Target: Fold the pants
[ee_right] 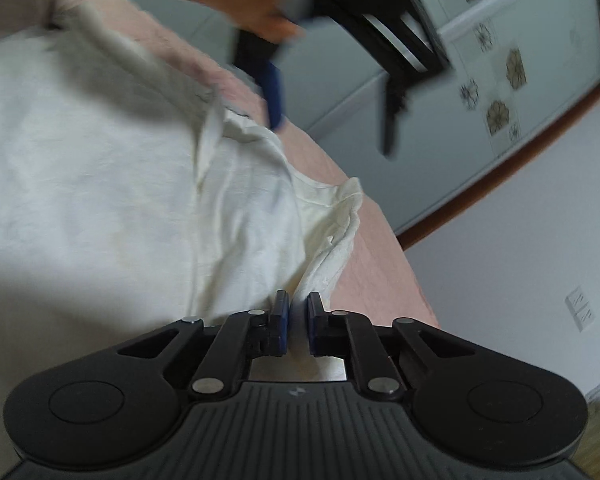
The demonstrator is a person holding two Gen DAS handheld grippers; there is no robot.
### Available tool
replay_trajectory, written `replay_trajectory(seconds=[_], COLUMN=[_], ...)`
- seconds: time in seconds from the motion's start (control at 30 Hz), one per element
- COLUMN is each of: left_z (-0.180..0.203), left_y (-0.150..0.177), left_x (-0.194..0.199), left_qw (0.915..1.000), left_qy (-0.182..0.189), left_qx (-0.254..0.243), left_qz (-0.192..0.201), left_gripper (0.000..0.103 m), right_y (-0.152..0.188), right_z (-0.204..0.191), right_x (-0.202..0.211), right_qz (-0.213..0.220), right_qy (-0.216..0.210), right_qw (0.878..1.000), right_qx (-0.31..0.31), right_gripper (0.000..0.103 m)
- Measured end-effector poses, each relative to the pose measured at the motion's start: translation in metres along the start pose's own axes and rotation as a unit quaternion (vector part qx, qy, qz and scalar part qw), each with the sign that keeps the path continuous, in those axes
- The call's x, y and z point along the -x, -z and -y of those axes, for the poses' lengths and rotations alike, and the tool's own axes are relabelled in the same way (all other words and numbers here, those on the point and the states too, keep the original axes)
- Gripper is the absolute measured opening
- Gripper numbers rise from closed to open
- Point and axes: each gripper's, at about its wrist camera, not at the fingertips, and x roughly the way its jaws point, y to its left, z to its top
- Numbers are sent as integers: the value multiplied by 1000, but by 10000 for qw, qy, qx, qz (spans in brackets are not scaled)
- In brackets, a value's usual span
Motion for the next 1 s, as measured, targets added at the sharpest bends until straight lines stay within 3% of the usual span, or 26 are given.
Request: replay_trajectory(seconds=[0.2, 0.3, 0.33, 0.4, 0.43, 0.5, 0.67, 0.8, 1.0], left_z=[-1, -2, -3, -3, -4, -4, 12, 11, 3], left_y=[-26, -34, -36, -39, -38, -32, -2, 28, 74], left_x=[-49, -67, -72, -81, -84, -78, -20, 35, 92], left_qw=[9977, 9967, 9963, 9955, 9950, 9958, 9984, 9972, 9928], left_qy=[26, -297, -400, -553, -605, -589, -429, -122, -20], left_qx=[544, 673, 684, 661, 647, 614, -71, -309, -634], left_qz=[-396, -352, -339, -383, -472, -350, 368, 677, 1015], left_gripper=[93, 83, 73, 44, 16, 2, 1, 1, 2], right_y=[5, 7, 7, 8, 8, 5, 8, 22, 48], right_z=[-26, -30, -30, -29, -29, -28, -22, -10, 14], right_x=[2, 2, 2, 2, 2, 1, 7, 20, 45], right_qz=[84, 88, 89, 67, 55, 51, -125, -449, -940], right_qy=[29, 16, 19, 22, 33, 127, 583, 949, 1251], right_qw=[9990, 9993, 9994, 9997, 9998, 9999, 9982, 9944, 9842], right_qx=[442, 375, 332, 238, 192, 91, 56, -101, -831], right_gripper=[9, 9, 9, 9, 9, 8, 10, 28, 28])
